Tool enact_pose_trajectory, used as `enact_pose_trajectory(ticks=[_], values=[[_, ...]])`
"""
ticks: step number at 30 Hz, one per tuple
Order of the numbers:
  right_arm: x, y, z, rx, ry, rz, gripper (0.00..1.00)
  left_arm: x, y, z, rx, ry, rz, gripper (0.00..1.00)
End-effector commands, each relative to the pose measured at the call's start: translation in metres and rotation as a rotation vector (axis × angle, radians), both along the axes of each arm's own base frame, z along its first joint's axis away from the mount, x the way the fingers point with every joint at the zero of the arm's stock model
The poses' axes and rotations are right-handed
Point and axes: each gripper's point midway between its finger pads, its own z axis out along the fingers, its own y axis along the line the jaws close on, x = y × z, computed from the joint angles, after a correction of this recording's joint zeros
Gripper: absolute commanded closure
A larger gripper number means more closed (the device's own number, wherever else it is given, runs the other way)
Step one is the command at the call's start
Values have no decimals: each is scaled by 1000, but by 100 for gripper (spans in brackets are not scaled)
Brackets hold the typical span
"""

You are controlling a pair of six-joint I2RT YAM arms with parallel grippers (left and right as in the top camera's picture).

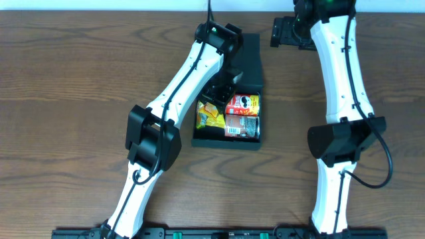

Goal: Pack container
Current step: 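Carry the Le-mond packet over the box and lower it inside, then release the packet in the box and withdraw the left gripper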

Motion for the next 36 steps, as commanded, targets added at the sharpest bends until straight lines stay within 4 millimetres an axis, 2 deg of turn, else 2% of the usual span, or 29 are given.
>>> enact_pose_trajectory(ticks=[1,7,12,17,23,29,36], values=[[-1,-4,6,-17,-9,5,1,-25,6,12,-44,73,-167,56],[-7,-5,4,-25,16,4,1,-34,33,-10,54,135,-242,57],[-8,-5,3,-26,21,5,1,-48,44,-24,71,216,-270,55],[-7,-6,3,-28,19,3,1,-63,35,-28,-41,281,-379,55],[-6,-5,4,-27,13,3,1,-64,35,-29,-72,284,-457,54],[-6,-5,4,-27,13,3,1,-70,23,-25,-195,294,-539,53],[-6,-5,4,-27,13,3,1,-73,16,-23,-247,300,-545,44]])
